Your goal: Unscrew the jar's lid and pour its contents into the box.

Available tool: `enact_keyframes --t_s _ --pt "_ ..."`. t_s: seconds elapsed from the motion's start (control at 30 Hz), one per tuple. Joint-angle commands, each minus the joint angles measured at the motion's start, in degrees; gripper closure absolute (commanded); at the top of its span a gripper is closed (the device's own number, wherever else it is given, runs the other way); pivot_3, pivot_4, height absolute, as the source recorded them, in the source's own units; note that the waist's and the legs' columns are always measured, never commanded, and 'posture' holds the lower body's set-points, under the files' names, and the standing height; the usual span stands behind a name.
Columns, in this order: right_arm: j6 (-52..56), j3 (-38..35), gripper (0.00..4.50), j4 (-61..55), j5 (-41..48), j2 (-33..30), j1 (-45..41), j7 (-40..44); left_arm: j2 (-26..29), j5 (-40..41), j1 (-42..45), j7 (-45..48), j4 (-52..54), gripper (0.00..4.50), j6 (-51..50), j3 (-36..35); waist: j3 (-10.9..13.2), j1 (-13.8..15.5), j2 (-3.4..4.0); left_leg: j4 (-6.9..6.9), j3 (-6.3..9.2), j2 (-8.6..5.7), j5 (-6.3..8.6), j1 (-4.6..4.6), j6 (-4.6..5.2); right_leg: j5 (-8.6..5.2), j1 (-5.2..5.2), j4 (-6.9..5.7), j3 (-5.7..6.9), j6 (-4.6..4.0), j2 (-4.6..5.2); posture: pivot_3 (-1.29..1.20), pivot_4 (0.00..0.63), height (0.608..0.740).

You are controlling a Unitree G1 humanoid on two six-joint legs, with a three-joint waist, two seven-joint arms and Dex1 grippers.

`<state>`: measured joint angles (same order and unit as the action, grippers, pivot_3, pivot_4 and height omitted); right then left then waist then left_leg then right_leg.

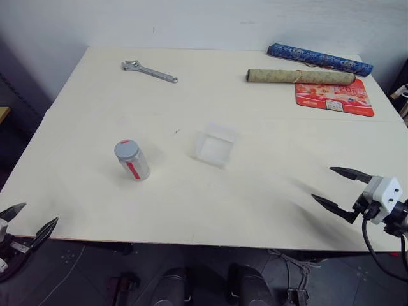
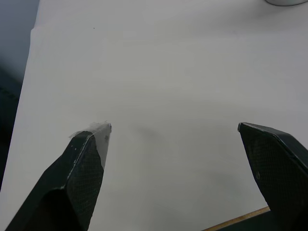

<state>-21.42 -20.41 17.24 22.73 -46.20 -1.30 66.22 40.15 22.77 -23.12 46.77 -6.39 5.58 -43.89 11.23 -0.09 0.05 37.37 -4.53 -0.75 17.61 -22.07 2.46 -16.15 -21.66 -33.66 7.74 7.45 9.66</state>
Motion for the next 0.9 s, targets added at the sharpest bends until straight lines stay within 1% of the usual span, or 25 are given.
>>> enact_keyframes --t_s 0.03,0.17,0.27,0.33,0.4,0.47,0.6,0.73,0.83,0.9 --pt "-1.5 -0.1 0.0 0.2 0.5 0.6 0.2 0.8 0.1 0.8 0.1 -0.7 2.8 0.04 0.5 -1.0 0.0 0.0 0.0 0.0 0.0 0.0 0.0 0.0 0.0 0.0 0.0 0.0 0.0 0.0 0.0 0.0 0.15 0.74" --pt "-0.7 0.5 0.0 -0.1 1.3 1.5 0.0 1.7 -0.8 3.2 0.7 -1.8 5.8 0.04 -2.4 -1.2 0.0 0.0 -0.01 0.02 0.0 0.0 0.0 0.0 0.0 0.0 0.01 -0.02 0.0 0.0 0.0 0.0 0.15 0.74" --pt "-0.1 0.8 0.0 -4.5 6.1 5.6 -1.1 1.9 -2.4 8.8 0.5 -1.9 7.5 0.04 -6.9 -3.3 0.0 -0.1 -0.02 0.03 0.0 0.02 0.0 0.0 0.0 0.0 0.01 -0.15 -0.01 0.0 -0.02 0.0 0.15 0.74" --pt "2.2 1.8 0.0 -9.6 9.4 8.1 -1.4 1.9 -4.3 10.8 0.0 -4.0 7.9 0.04 -8.8 -5.0 0.0 -0.4 -0.01 0.06 -0.01 0.11 0.01 0.02 -0.05 0.0 0.02 -0.18 -0.04 0.0 -0.12 0.0 0.15 0.74" --pt "3.1 3.5 0.0 -14.7 12.0 10.7 -1.9 2.3 -7.0 10.9 -1.4 -6.2 7.9 0.04 -8.8 -6.4 0.0 -0.7 -0.01 0.06 -0.03 0.17 0.02 0.03 -0.07 0.01 0.02 -0.22 -0.07 -0.01 -0.17 0.0 0.15 0.74" --pt "2.8 4.6 0.0 -17.8 13.0 12.8 -2.3 2.5 -9.0 10.6 -2.4 -7.8 7.5 0.04 -8.3 -7.3 0.0 -0.9 -0.01 0.06 -0.06 0.19 0.04 0.05 -0.09 0.01 0.02 -0.22 -0.09 -0.01 -0.2 0.0 0.15 0.74" --pt "-1.2 6.8 0.0 -21.2 12.8 17.6 -4.1 2.6 -13.6 11.0 -4.6 -10.4 5.9 0.04 -6.7 -9.1 -0.1 -0.2 -0.11 0.1 -0.07 0.19 0.07 0.05 -0.08 0.01 0.03 -0.19 -0.09 -0.02 -0.2 0.0 0.15 0.74" --pt "-3.2 7.8 0.0 -20.4 11.3 18.9 -4.1 3.1 -16.0 12.4 -6.7 -9.3 12.0 0.04 -7.3 -7.1 -0.1 0.6 -0.25 0.34 -0.08 0.19 0.26 0.02 0.0 0.0 0.02 -0.15 -0.12 -0.03 -0.15 0.0 0.15 0.74" --pt "-4.1 8.0 0.0 -18.3 11.2 18.7 -4.2 4.1 -17.0 11.9 -6.8 -9.4 19.4 0.04 -7.7 -2.9 -0.1 1.2 -0.25 0.54 -0.08 0.2 0.41 -0.01 0.09 0.0 0.04 -0.13 -0.18 -0.04 -0.13 0.0 0.15 0.74" --pt "-4.7 7.6 0.0 -16.7 11.2 18.3 -4.8 4.6 -18.2 11.3 -6.1 -11.3 24.4 0.04 -7.9 0.0 -0.1 1.4 -0.25 0.61 -0.09 0.2 0.44 -0.01 0.12 0.01 0.06 -0.12 -0.24 -0.05 -0.1 0.0 0.15 0.74"
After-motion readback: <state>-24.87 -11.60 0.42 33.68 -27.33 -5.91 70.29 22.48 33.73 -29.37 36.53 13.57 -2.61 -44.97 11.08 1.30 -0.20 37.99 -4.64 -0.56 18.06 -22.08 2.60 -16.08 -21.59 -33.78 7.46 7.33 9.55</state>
